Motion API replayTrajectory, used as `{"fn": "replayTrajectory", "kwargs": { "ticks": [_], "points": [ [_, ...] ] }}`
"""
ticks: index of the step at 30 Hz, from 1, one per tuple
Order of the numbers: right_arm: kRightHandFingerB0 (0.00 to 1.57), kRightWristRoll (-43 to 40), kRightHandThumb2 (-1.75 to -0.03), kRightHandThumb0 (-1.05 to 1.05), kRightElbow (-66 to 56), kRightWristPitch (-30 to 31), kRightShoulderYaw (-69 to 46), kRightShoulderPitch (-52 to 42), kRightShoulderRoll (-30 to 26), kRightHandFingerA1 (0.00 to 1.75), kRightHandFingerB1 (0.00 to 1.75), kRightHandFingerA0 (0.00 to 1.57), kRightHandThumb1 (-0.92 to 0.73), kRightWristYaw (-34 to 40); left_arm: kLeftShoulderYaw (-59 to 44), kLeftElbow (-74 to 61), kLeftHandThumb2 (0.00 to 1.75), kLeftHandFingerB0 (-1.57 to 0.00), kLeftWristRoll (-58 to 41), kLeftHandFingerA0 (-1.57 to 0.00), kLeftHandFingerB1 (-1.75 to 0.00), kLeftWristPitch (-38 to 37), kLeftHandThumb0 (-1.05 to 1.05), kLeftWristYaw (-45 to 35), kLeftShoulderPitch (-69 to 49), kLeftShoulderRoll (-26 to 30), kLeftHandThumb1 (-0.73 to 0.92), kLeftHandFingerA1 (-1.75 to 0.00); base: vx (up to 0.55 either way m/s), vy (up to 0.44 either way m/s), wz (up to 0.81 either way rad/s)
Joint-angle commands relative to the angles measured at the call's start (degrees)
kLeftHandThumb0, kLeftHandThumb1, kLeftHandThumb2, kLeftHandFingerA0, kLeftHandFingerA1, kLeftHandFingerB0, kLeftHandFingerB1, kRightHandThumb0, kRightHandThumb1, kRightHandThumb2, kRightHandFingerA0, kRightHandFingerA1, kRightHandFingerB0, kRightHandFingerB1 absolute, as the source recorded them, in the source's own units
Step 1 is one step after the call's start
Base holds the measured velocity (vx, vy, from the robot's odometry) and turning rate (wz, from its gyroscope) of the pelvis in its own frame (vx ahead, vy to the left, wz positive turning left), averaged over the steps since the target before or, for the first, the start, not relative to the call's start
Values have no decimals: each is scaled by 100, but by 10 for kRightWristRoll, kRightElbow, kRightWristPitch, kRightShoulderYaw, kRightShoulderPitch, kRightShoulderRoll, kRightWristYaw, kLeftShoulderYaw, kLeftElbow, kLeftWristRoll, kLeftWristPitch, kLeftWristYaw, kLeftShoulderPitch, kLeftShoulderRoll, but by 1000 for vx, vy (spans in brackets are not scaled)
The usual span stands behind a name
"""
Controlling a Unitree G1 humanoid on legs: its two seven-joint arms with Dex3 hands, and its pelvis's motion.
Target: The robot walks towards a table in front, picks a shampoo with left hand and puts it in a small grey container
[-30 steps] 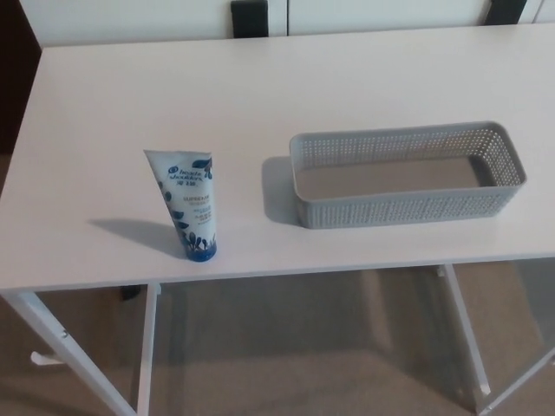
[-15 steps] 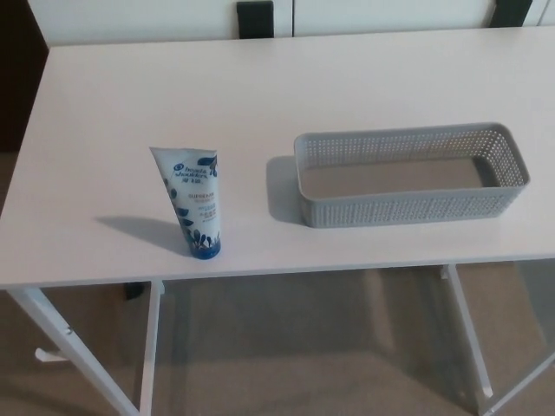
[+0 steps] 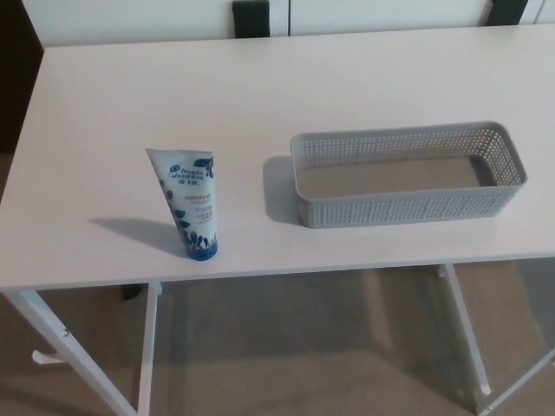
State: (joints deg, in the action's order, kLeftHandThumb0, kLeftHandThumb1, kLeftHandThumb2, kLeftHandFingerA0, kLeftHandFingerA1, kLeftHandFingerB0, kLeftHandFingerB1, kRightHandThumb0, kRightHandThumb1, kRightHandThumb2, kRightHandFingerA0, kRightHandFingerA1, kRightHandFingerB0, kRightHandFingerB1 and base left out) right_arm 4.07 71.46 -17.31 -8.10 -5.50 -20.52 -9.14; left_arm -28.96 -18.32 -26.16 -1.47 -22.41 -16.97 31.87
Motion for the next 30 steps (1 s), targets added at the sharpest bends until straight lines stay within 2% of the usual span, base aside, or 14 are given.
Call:
{"fn": "replayTrajectory", "kwargs": {
  "ticks": [1,4,5,7,8,10,12,13,22,23,28,30],
  "points": [
    [56,0,-59,-31,-1,3,4,-15,-11,50,42,75,-67,-4,47,-42,75,0,-62,-1,-34,141,-39,2,55,25,31,-45,0,0,0],
    [56,1,-59,-31,-2,-5,6,-28,-12,50,42,75,-67,-6,54,-47,75,0,-56,-1,-34,145,-39,2,45,19,31,-45,0,0,0],
    [55,-6,-59,-27,-1,-3,1,-29,-15,51,43,75,-67,-14,91,-30,59,-7,-43,-10,-20,160,-43,8,73,7,45,-37,0,0,0],
    [55,-9,-59,-27,-2,-2,-2,-29,-16,51,43,75,-67,-18,108,-24,59,-7,-38,-10,-20,169,-43,12,85,2,45,-37,0,0,0],
    [56,-10,-59,-28,8,5,-3,-25,-12,51,43,75,-67,-16,134,-13,64,-3,-20,-10,-24,183,-33,24,108,-5,44,-41,0,0,0],
    [56,-5,-59,-30,12,9,1,-18,-8,50,42,75,-66,-12,154,-2,63,-2,-8,-10,-25,196,-29,32,129,-10,42,-42,0,0,0],
    [56,3,-59,-30,13,10,10,-8,-6,50,42,75,-66,-8,166,8,63,-2,-1,-10,-25,205,-29,37,147,-12,42,-42,0,0,0],
    [54,2,-59,-30,5,6,11,-10,-12,50,42,75,-68,-15,192,17,57,-7,11,-10,-21,208,-33,42,160,-26,44,-35,0,0,0],
    [54,5,-59,-31,9,9,21,-13,-11,48,41,68,-66,-19,239,28,59,-6,37,-9,-20,212,-36,46,162,-56,43,-36,0,0,0],
    [55,4,-59,-30,10,10,20,-10,-10,48,42,68,-66,-19,241,34,54,-4,40,-10,-25,214,-35,47,166,-57,45,-34,0,0,0],
    [57,4,-60,-30,-1,-4,26,-18,-11,50,42,72,-68,-22,252,43,54,-4,48,-10,-25,228,-36,50,172,-67,45,-34,0,0,0],
    [56,5,-60,-30,1,-6,28,-18,-12,49,42,71,-69,-21,254,36,59,-7,51,-10,-19,235,-38,53,167,-72,43,-36,0,0,0]
  ]
}}
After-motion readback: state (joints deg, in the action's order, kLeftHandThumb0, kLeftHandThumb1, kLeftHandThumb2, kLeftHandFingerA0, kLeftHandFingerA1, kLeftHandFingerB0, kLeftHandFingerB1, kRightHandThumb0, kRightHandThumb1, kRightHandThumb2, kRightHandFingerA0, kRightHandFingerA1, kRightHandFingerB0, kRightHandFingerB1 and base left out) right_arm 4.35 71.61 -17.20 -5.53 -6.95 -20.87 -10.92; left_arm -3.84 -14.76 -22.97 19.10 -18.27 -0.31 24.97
